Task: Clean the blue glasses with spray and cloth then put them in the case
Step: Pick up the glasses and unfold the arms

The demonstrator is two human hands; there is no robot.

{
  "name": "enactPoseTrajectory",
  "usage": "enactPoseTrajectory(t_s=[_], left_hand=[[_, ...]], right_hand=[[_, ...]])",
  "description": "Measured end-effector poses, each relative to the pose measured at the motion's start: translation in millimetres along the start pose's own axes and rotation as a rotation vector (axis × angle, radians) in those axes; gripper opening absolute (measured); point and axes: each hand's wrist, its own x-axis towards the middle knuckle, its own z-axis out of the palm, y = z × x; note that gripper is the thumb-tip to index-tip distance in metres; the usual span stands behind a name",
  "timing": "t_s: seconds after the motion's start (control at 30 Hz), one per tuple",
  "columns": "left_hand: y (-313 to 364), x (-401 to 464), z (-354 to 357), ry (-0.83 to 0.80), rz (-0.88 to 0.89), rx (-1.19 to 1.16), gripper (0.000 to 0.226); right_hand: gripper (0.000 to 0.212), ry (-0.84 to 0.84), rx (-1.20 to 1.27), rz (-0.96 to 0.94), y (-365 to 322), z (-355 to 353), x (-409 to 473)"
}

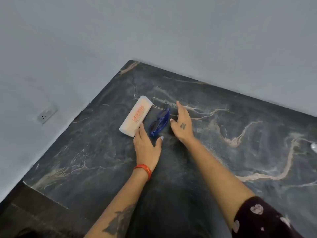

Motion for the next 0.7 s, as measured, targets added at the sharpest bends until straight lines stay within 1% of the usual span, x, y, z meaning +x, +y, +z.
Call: enactPoseTrajectory(t_s=[0.07, 0.13, 0.27, 0.37, 0.5, 0.6, 0.7], left_hand=[[-1.7, 8.1, 3.7, 0.009, 0.062, 0.021, 0.085], [-3.5, 16.2, 5.4, 0.013, 0.08, 0.016, 0.082], [-3.0, 18.2, 8.5, 0.043, 0.112, 0.013, 0.069], [-4.2, 16.1, 7.9, 0.054, 0.161, -0.004, 0.067], [-0.4, 6.0, 4.4, 0.011, 0.244, -0.08, 0.064], [3.7, -1.9, 1.8, -0.09, 0.252, -0.19, 0.06], [6.5, -9.2, -0.8, -0.225, 0.254, -0.3, 0.056]], right_hand=[[0.068, -0.076, -0.074, -0.029, 3.5, 1.5, 12.4], [0.061, -0.114, -0.142, -0.062, 6.2, 1.7, 22.9], [0.049, -0.082, -0.168, -0.129, 10.1, 2.3, 23.3], [0.04, 0.02, -0.031, -0.115, 15.7, -4.6, 15.0], [0.034, 0.139, 0.212, -0.006, 26.9, -20.7, -7.4], [0.033, 0.191, 0.262, 0.055, 38.1, -39.0, -26.6], [0.031, 0.194, 0.422, 0.109, 50.4, -59.3, -50.9]])
